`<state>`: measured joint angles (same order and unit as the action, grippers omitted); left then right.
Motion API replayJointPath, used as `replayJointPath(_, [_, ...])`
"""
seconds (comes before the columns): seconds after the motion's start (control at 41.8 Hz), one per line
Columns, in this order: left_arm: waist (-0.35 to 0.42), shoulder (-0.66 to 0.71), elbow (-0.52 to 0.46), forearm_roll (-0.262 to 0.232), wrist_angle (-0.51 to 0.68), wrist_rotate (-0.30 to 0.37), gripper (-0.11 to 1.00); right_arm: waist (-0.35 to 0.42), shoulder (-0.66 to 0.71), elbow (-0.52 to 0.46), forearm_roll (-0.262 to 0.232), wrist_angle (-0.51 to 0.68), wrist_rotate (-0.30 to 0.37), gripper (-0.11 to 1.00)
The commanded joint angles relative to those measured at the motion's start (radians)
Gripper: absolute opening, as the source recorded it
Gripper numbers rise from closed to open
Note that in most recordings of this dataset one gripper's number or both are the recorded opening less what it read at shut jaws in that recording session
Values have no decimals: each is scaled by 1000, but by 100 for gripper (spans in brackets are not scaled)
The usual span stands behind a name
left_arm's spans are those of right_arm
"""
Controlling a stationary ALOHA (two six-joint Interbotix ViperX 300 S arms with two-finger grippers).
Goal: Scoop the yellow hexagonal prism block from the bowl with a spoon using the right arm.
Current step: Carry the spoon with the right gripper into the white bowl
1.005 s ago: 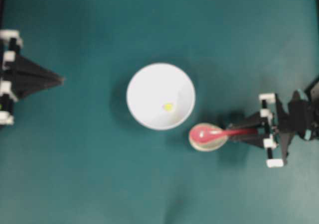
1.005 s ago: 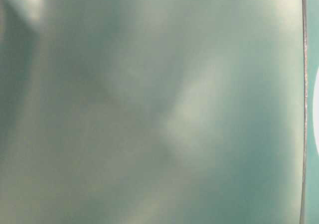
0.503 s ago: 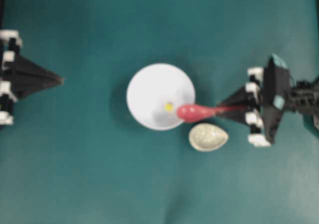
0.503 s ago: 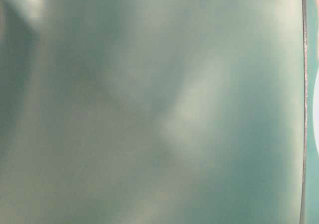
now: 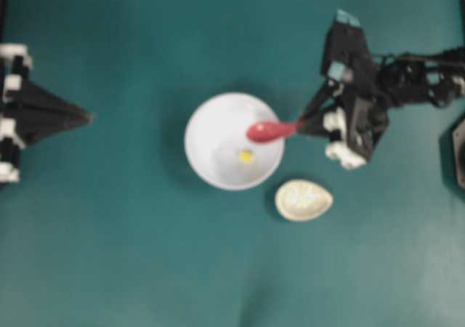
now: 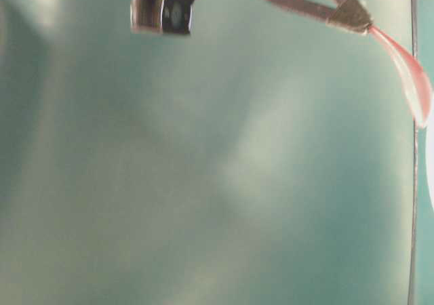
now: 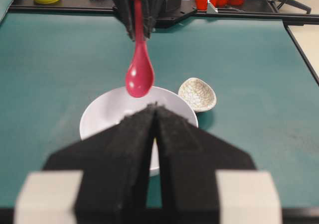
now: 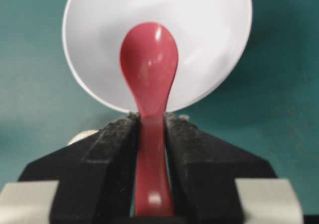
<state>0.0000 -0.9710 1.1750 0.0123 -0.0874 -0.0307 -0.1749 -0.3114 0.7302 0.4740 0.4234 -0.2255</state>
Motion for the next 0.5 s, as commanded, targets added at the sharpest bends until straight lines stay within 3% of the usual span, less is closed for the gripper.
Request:
replayJointPath(0.0, [0,3,-18,2,-3,6,0,-14,17,-78,-17,81,0,23])
replayJointPath(0.239, [0,-3,-18,2,-3,11,0,-20,127,-212,-72,241,11,23])
replayJointPath(0.479, [0,-5,-18,2,15,11,0,-20,201,-301,-155,319,87,23])
